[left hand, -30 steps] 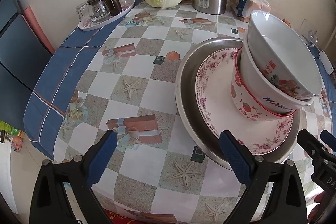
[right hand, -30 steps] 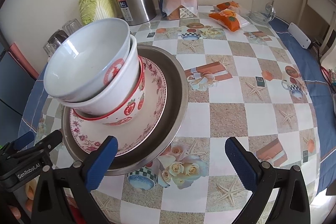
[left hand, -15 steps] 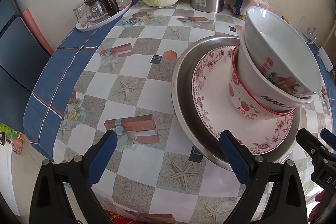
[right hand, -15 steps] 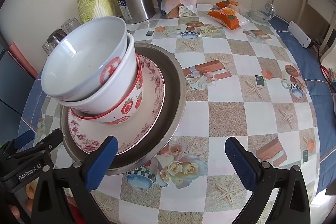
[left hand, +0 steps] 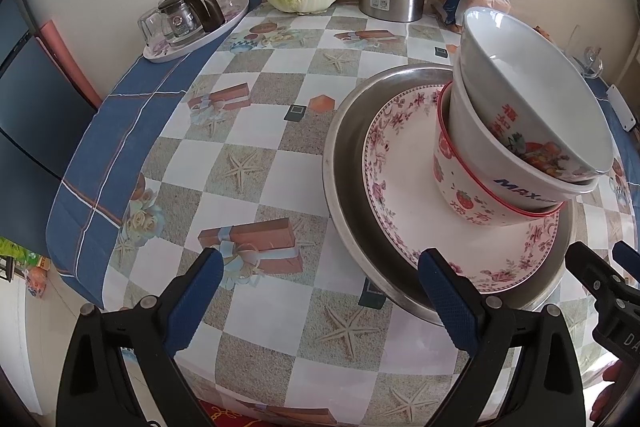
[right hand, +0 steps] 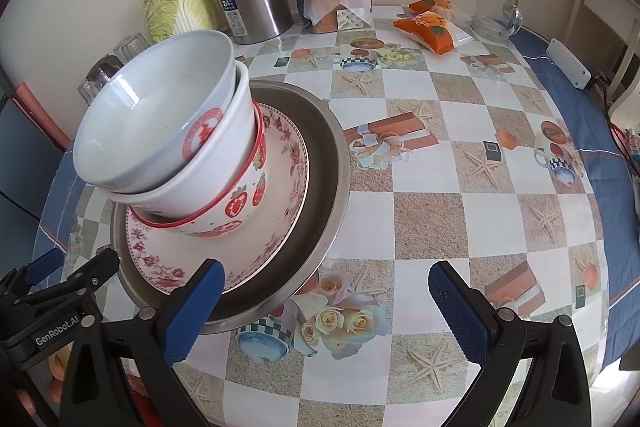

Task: Organize plates and bowls
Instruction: 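Withdraw both grippers away from the stacked dishes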

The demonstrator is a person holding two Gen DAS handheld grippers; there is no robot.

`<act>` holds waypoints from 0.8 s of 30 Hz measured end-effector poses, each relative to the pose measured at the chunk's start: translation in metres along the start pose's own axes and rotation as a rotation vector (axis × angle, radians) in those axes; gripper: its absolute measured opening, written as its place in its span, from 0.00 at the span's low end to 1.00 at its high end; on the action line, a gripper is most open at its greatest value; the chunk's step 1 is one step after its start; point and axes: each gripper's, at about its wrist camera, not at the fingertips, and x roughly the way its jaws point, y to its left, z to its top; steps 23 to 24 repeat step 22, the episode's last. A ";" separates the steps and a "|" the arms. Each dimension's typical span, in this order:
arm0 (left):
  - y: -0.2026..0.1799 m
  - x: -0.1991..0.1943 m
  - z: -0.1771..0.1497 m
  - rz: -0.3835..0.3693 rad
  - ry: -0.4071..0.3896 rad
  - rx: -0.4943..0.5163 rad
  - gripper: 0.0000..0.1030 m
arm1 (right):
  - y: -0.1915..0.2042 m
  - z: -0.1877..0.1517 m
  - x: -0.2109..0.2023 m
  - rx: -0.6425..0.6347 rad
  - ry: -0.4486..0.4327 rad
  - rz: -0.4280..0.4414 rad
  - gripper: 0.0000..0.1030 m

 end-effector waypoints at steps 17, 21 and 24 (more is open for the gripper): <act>0.000 -0.006 0.000 0.009 -0.028 0.002 0.95 | 0.001 0.000 0.001 -0.002 0.007 -0.004 1.00; -0.001 -0.007 0.000 0.005 -0.030 0.004 0.95 | 0.001 -0.001 0.001 -0.003 0.007 -0.004 1.00; -0.001 -0.007 0.000 0.003 -0.029 0.004 0.95 | 0.001 -0.001 0.001 -0.003 0.007 -0.004 1.00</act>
